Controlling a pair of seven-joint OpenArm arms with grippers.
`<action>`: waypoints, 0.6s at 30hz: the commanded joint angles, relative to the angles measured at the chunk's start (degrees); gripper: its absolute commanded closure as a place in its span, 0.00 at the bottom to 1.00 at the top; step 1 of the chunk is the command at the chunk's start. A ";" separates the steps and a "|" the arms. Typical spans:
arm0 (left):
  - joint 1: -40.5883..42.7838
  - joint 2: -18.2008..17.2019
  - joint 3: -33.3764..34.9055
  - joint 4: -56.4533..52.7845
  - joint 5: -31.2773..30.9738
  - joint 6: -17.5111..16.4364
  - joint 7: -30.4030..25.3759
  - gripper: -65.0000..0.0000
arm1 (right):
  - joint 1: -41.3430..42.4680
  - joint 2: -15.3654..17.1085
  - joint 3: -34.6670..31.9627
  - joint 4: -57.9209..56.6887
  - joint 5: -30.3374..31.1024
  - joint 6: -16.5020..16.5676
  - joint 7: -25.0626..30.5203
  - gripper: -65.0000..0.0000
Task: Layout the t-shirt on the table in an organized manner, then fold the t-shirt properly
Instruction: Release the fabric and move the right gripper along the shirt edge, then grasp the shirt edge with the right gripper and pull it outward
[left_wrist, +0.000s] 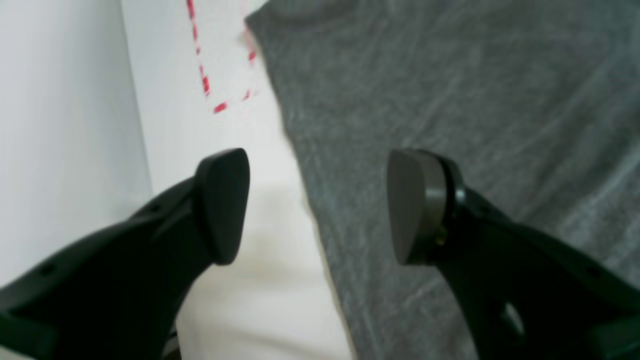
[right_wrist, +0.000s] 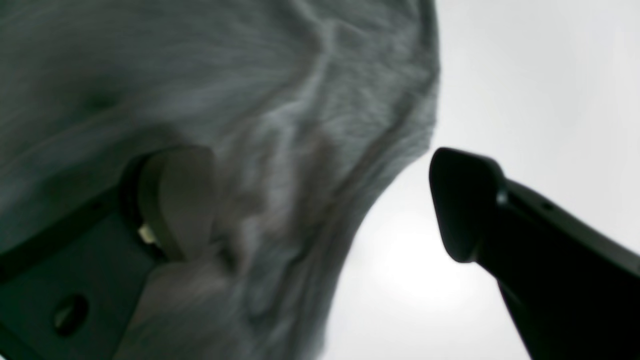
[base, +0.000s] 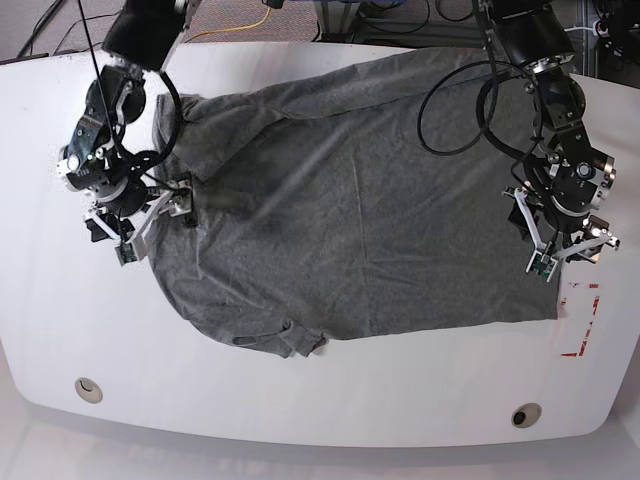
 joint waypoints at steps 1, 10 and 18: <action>-0.73 -0.57 -0.19 0.97 0.17 0.37 -0.54 0.40 | 4.52 0.89 2.32 -3.49 -0.75 -0.18 1.16 0.00; -0.46 -0.57 -0.28 0.97 0.17 0.37 -0.54 0.40 | 13.93 5.20 5.05 -20.46 -2.68 -0.18 5.11 0.00; -0.38 -0.66 -0.63 0.97 0.17 0.37 -0.54 0.40 | 18.15 7.57 5.14 -33.21 -2.59 -0.18 9.77 0.00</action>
